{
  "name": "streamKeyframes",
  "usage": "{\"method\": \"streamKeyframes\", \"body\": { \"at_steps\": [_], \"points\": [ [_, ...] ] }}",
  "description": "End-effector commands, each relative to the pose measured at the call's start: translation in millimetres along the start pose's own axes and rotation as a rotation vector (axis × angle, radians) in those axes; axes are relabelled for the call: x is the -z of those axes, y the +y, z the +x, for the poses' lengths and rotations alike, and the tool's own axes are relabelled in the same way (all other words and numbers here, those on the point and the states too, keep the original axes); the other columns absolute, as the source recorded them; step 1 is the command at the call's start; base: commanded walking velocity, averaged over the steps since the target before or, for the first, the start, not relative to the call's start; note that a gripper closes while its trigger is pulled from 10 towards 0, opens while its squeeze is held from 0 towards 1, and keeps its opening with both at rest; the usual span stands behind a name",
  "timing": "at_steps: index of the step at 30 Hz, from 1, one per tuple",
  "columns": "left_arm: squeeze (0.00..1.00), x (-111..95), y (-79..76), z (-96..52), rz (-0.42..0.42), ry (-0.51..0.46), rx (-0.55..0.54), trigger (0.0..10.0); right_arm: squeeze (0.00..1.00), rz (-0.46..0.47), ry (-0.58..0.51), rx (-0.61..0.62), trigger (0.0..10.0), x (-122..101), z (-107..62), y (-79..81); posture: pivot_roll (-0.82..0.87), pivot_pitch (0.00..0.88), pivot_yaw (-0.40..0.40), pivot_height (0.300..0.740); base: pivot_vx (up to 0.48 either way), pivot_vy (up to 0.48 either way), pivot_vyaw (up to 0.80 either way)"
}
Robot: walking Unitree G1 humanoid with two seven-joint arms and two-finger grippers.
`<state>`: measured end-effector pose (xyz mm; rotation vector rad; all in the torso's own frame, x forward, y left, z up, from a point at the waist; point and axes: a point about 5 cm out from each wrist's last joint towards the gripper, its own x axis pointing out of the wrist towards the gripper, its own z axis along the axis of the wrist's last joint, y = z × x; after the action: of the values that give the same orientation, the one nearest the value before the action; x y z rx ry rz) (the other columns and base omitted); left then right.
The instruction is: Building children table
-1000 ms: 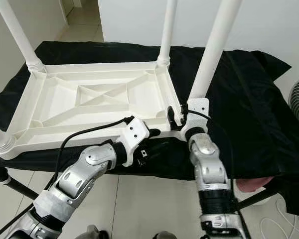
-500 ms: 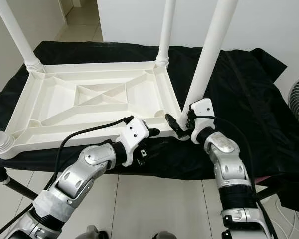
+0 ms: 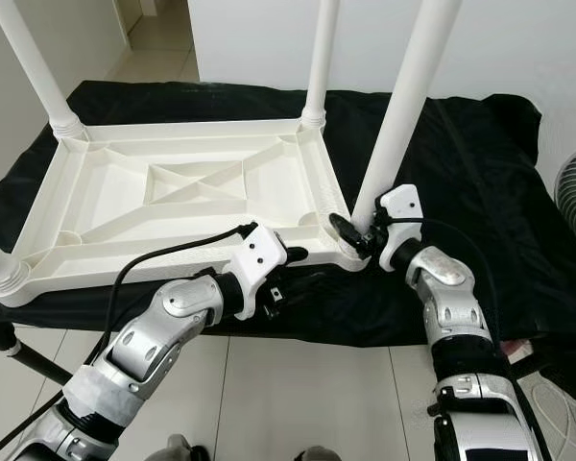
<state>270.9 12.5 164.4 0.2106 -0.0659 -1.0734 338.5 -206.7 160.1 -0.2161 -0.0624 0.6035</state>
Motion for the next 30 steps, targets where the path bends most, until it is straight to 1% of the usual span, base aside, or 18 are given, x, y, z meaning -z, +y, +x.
{"method": "streamKeyframes", "body": {
  "at_steps": [1,7,8,9,10,12,16,19,20,21,23,24,25,26,27,28,29,30],
  "points": [
    [0.00,-1.4,-2.0,1.0,0.011,0.000,0.041,10.0,0.00,-0.005,0.041,-0.042,0.0,8.6,1.1,5.6,-0.12,0.042,0.033,0.740,0.000,0.000,0.00],
    [0.00,-1.2,-2.6,1.8,0.010,-0.001,0.044,10.0,0.00,0.004,0.056,-0.040,0.0,14.2,-0.8,6.1,-0.12,0.037,0.032,0.740,0.000,0.000,0.00],
    [0.00,-1.1,-3.0,2.1,0.010,-0.001,0.046,10.0,0.00,0.009,0.056,-0.025,3.4,15.1,-1.1,6.2,-0.12,0.035,0.031,0.740,0.000,0.000,0.00],
    [0.00,-1.1,-3.0,2.1,0.010,-0.001,0.046,10.0,0.00,0.009,0.056,-0.025,3.4,15.1,-1.1,6.2,-0.12,0.035,0.031,0.740,0.000,0.000,0.00],
    [0.00,-1.1,-3.2,2.3,0.010,-0.002,0.047,10.0,0.00,0.020,0.049,-0.007,10.0,15.7,-0.5,6.2,-0.12,0.035,0.031,0.740,0.000,0.000,0.00],
    [0.00,-1.0,-3.9,2.5,0.010,-0.003,0.048,10.0,0.00,0.017,0.016,0.060,10.0,13.3,0.4,5.5,-0.13,0.034,0.029,0.740,0.000,0.000,0.00],
    [0.00,-1.0,-4.2,2.6,0.010,-0.003,0.049,10.0,0.00,0.030,0.002,0.087,10.0,12.9,0.9,4.6,-0.13,0.034,0.029,0.740,0.000,0.000,0.00],
    [0.00,-1.0,-4.9,3.3,0.008,-0.005,0.051,10.0,0.00,0.064,-0.005,0.232,10.0,11.3,2.7,8.7,-0.13,0.035,0.027,0.740,0.000,0.000,0.00],
    [0.00,-1.0,-4.9,3.3,0.008,-0.005,0.051,10.0,0.00,0.064,-0.005,0.232,10.0,11.3,2.7,8.7,-0.13,0.035,0.027,0.740,0.000,0.000,0.00],
    [0.00,-1.1,-4.8,3.5,0.007,-0.006,0.051,10.0,0.00,0.071,-0.004,0.272,10.0,10.6,3.1,11.3,-0.13,0.039,0.024,0.740,0.000,0.000,0.00],
    [0.00,-1.1,-4.8,3.5,0.007,-0.006,0.051,10.0,0.00,0.071,-0.004,0.272,10.0,10.6,3.1,11.3,-0.13,0.039,0.024,0.740,0.000,0.000,0.00],
    [0.00,-1.2,-4.6,3.6,0.008,-0.006,0.050,10.0,0.00,0.078,-0.001,0.302,10.0,10.2,3.4,13.6,-0.13,0.039,0.024,0.740,0.000,0.000,0.00],
    [0.00,-1.2,-4.6,3.6,0.008,-0.006,0.050,10.0,0.00,0.078,-0.001,0.302,10.0,10.2,3.4,13.6,-0.13,0.039,0.024,0.740,0.000,0.000,0.00],
    [0.00,-1.4,-3.9,3.4,0.008,-0.006,0.048,10.0,0.00,0.096,0.009,0.355,10.0,11.4,3.6,17.8,-0.13,0.044,0.027,0.740,0.000,0.000,0.00],
    [0.00,-1.4,-3.9,3.4,0.008,-0.006,0.048,10.0,0.00,0.096,0.009,0.355,10.0,11.4,3.6,17.8,-0.13,0.044,0.027,0.740,0.000,0.000,0.00],
    [0.00,-1.7,-3.0,2.9,0.009,-0.006,0.045,10.0,0.00,0.119,0.023,0.416,10.0,13.4,3.5,22.7,-0.13,0.045,0.029,0.740,0.000,0.000,0.00],
    [0.00,-1.7,-3.0,2.9,0.009,-0.006,0.045,10.0,0.00,0.119,0.023,0.416,10.0,13.4,3.5,22.7,-0.13,0.045,0.029,0.740,0.000,0.000,0.00],
    [0.00,-1.8,-2.0,2.0,0.010,-0.005,0.043,10.0,0.00,0.150,0.035,0.484,10.0,15.2,3.1,28.0,-0.13,0.047,0.033,0.740,0.000,0.000,0.00]
  ]
}}
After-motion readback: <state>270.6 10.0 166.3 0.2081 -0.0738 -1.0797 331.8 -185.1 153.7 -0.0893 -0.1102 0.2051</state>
